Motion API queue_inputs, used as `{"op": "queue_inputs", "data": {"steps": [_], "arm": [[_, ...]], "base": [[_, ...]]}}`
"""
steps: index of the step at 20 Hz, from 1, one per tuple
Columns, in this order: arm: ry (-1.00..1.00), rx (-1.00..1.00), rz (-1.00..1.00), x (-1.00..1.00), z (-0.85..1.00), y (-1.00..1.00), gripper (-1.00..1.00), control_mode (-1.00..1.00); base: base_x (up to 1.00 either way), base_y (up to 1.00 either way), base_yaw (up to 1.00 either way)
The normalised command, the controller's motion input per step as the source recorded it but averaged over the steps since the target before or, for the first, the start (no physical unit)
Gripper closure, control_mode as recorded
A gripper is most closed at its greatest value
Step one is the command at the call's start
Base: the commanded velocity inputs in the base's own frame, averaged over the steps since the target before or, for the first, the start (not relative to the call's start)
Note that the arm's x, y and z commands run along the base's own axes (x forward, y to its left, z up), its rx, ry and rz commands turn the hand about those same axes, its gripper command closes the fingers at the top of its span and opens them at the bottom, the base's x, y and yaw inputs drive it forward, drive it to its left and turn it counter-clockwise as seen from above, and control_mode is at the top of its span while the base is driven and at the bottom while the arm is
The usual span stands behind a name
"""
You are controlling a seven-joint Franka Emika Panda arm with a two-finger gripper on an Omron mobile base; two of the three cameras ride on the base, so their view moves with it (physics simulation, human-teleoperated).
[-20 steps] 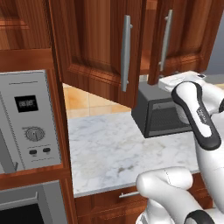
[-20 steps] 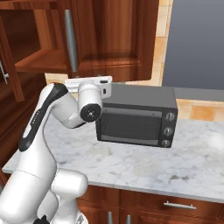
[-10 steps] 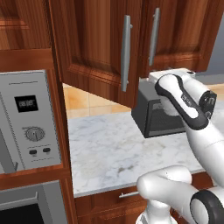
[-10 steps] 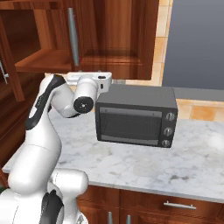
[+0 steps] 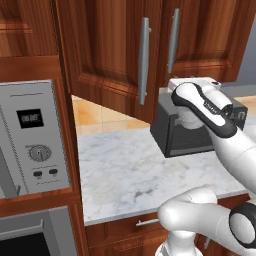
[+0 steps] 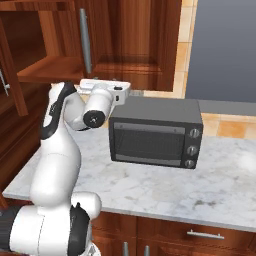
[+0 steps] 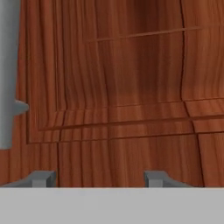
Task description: Close all open cabinet doors.
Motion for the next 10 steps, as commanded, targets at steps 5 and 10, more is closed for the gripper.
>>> {"op": "queue_inputs", "data": {"steps": [5, 10], "arm": [[0.0, 0.0, 0.0, -0.38, 0.15, 0.0, -1.0, -1.0], [0.04, 0.0, -0.05, -1.0, 0.47, -0.04, -1.0, -1.0]], "base": [[0.0, 0.0, 0.0], [0.0, 0.0, 0.0]]}}
